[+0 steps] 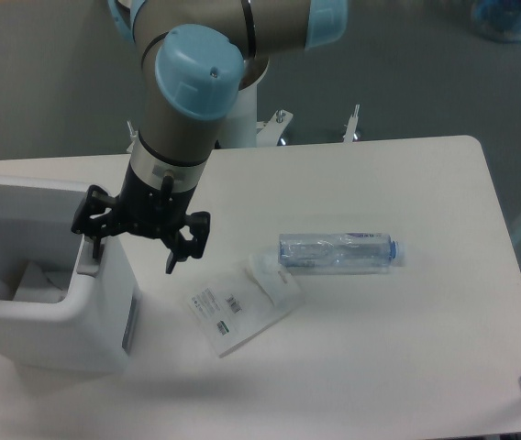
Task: Open the trash can
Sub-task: 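Lift the gripper away from the opened trash can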
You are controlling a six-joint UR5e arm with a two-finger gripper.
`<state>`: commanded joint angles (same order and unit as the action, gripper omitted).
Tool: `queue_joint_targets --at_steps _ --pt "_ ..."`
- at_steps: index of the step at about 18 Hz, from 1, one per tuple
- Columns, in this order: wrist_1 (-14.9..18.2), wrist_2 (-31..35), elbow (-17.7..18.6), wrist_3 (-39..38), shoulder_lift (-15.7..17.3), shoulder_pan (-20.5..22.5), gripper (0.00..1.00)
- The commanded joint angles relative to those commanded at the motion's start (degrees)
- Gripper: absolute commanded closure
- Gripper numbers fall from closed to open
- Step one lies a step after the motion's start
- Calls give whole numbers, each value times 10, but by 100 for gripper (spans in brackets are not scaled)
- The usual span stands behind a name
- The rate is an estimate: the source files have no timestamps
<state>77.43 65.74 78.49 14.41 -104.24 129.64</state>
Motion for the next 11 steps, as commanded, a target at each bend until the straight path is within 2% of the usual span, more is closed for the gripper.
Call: queue_joint_targets --at_steps 3,5,9,11 --pt "1 0 -26 1 0 17 0" --pt "-3 0 -32 5 0 39 0" --pt "-4 0 -28 89 0 118 0" --pt "-4 0 -27 146 -1 174 0"
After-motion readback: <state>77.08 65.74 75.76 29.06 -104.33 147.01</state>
